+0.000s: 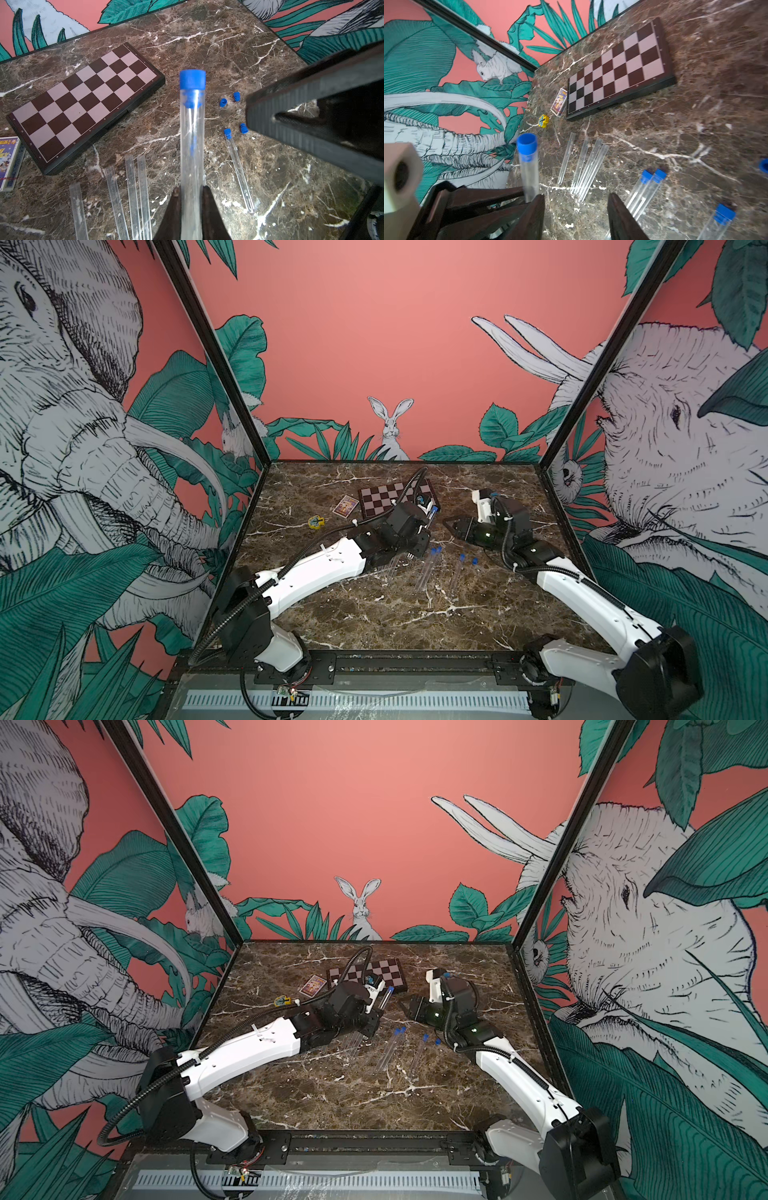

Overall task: Remove stoppers from test tubes
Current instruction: Pick up the test tube at the center of the board.

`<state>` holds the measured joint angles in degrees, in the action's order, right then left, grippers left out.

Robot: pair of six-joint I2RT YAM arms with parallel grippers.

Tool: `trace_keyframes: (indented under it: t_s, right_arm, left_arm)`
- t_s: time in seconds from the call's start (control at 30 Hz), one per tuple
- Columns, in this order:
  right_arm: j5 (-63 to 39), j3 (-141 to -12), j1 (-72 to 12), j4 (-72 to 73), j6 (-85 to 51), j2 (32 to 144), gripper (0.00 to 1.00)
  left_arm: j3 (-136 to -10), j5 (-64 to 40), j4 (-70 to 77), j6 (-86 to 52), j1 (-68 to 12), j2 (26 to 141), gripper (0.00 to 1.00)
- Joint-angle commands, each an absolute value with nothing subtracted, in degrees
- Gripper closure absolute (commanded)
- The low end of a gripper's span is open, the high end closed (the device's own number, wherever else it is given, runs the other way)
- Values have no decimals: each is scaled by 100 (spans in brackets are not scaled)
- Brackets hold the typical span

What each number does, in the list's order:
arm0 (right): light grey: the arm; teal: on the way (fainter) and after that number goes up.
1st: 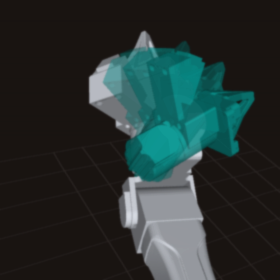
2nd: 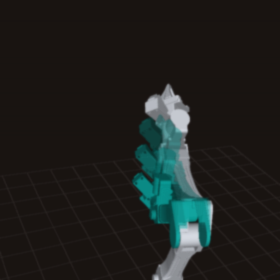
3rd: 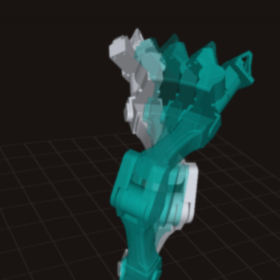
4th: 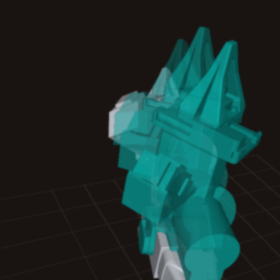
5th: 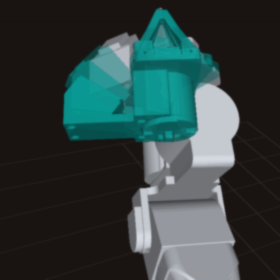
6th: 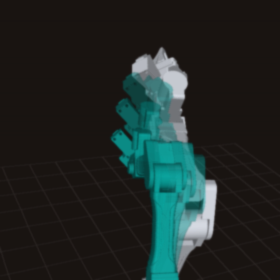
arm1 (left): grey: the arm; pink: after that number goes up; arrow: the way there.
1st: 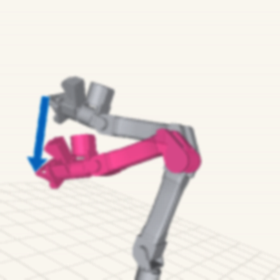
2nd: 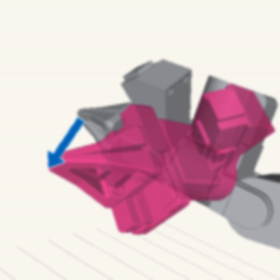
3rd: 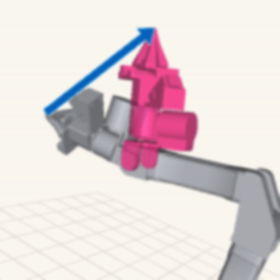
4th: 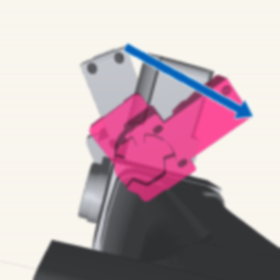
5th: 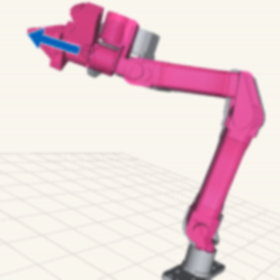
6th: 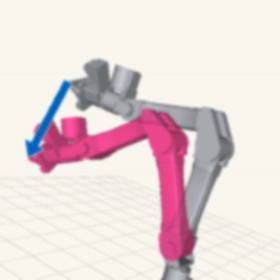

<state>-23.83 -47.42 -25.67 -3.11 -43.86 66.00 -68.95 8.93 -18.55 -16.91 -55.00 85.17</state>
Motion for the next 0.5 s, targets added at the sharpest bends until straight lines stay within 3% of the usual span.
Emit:
trace_keyframes:
  t_s: [0.0,0.47]
  right_arm:
    - [-2608,-4941,-2685,108,-4303,6617,49]
    - [-2461,-5233,-2894,311,-4463,6964,48]
  left_arm:
    - [-6781,844,-1751,-1544,-5528,8243,87]
    - [-6741,770,-1728,-1591,-5528,7987,87]
